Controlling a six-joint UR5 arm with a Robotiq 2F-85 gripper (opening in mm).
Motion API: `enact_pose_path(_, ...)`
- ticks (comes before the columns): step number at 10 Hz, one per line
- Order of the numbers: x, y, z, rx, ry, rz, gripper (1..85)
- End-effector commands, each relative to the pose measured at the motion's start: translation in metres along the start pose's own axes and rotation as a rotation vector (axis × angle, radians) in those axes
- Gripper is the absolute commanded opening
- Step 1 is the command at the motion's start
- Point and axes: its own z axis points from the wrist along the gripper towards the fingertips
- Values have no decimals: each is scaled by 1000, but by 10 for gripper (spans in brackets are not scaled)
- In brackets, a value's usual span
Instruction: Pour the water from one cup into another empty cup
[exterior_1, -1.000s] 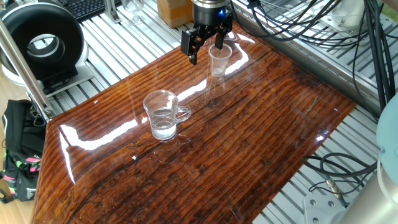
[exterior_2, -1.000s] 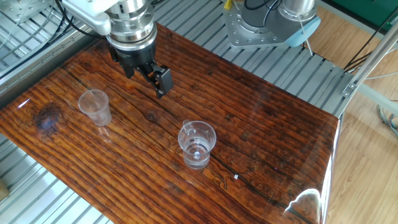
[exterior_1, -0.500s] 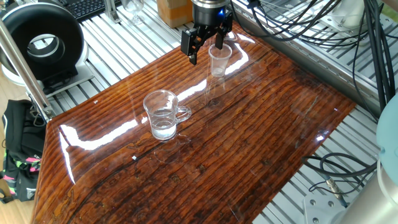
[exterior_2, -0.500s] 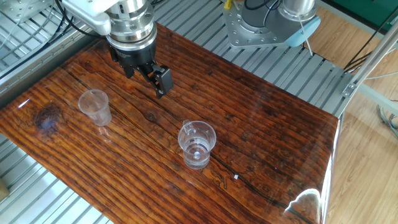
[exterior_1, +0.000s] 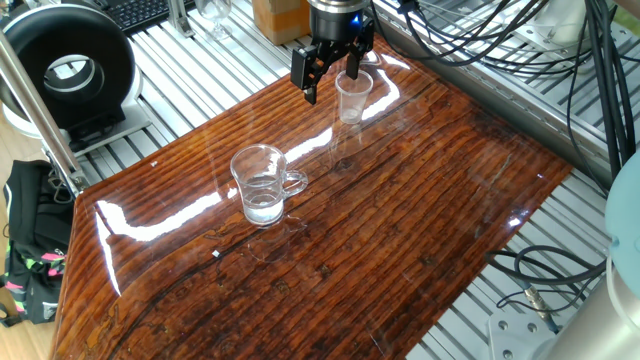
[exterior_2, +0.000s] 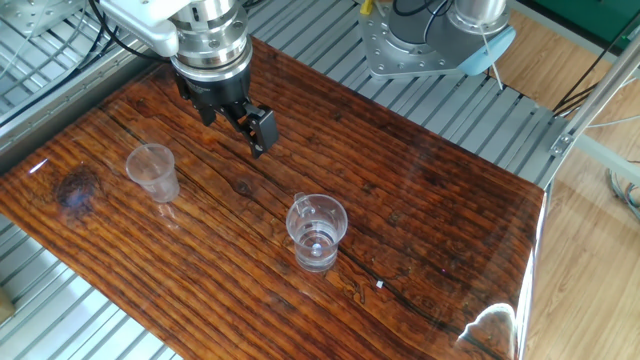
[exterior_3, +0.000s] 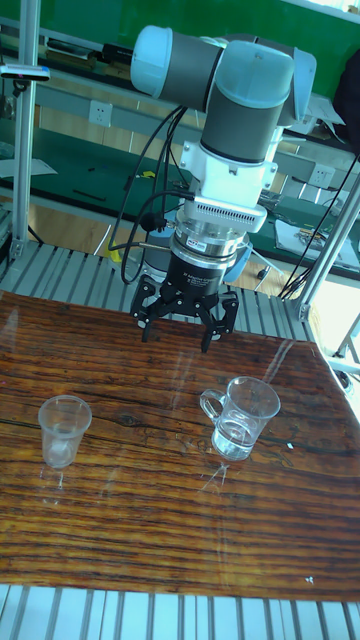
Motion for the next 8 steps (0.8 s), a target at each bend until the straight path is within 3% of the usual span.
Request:
enact_pose_path(1,-22,61,-8,-230,-76,72,840)
enact_pose_path(2,-21,59,-7,-224,-75,73,20)
enact_pose_path(4,-23,63,-8,-238,-80,73,20)
enact_pose_path(8,-25,58,-7,-220,-88,82,20)
